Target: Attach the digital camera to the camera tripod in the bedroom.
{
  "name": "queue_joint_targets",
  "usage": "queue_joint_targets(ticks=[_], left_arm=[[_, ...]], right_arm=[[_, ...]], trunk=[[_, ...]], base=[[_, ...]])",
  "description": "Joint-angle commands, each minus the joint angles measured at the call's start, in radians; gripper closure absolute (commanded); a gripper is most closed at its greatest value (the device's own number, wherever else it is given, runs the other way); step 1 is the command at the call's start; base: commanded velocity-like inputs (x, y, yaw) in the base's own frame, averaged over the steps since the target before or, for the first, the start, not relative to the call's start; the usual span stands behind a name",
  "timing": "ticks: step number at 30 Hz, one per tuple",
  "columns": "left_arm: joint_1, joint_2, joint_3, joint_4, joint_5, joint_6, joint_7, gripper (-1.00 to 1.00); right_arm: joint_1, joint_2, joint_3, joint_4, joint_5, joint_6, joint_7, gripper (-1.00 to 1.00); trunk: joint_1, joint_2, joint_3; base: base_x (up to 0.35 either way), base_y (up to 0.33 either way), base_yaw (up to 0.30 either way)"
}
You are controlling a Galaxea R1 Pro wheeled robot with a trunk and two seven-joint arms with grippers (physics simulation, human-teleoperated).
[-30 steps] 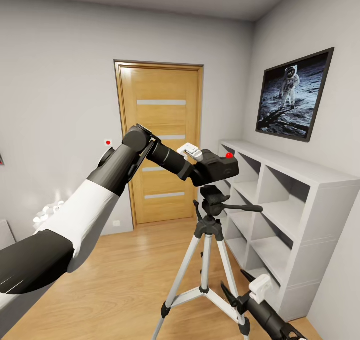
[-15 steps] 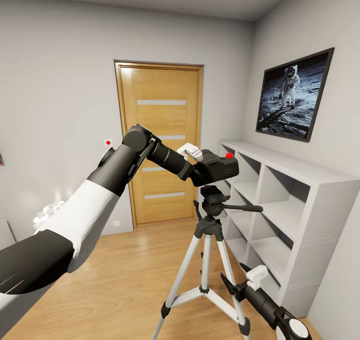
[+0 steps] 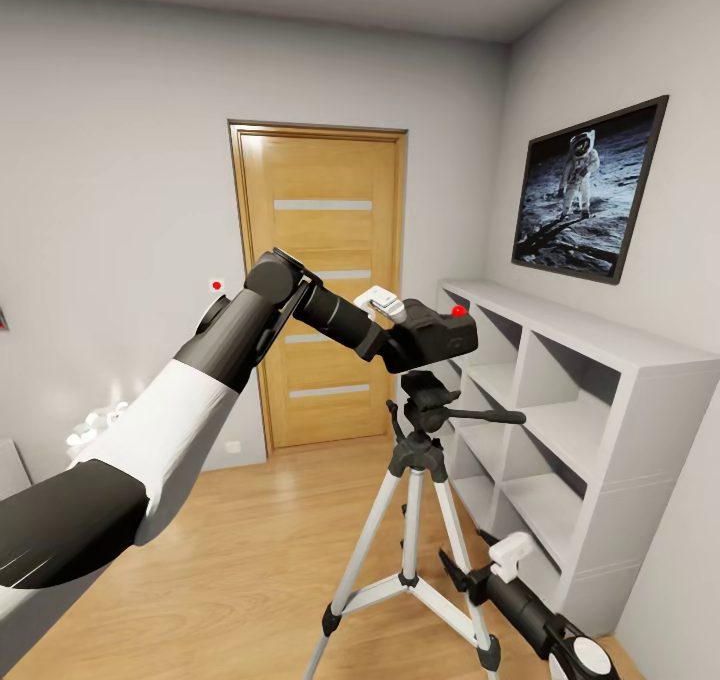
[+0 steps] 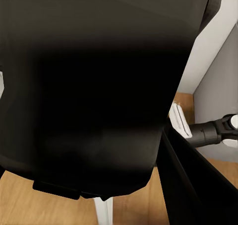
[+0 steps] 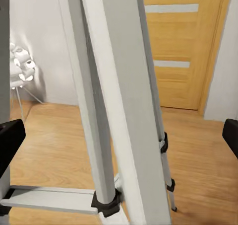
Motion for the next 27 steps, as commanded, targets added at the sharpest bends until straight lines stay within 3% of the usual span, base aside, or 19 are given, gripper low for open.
queue_joint_targets(ticks=[1,10,27], left_arm=[[-0.001,-0.001,0.001,0.0,-0.011,0.009,-0.011,1.0],[-0.001,-0.001,0.001,0.0,-0.011,0.009,-0.011,1.0],[0.0,-0.001,0.001,0.0,-0.011,0.009,-0.011,1.0]], right_arm=[[-0.005,0.004,0.002,0.007,0.002,-0.001,0.001,-1.0],[-0.048,0.034,0.001,0.068,0.065,-0.001,-0.008,-1.0],[-0.098,0.037,0.003,0.091,0.075,0.0,-0.049,-1.0]], trunk=[[0.0,-0.001,0.0],[0.0,-0.001,0.0],[0.0,-0.001,0.0]], base=[[0.0,0.0,0.0],[0.0,0.0,0.0],[0.0,0.0,0.0]])
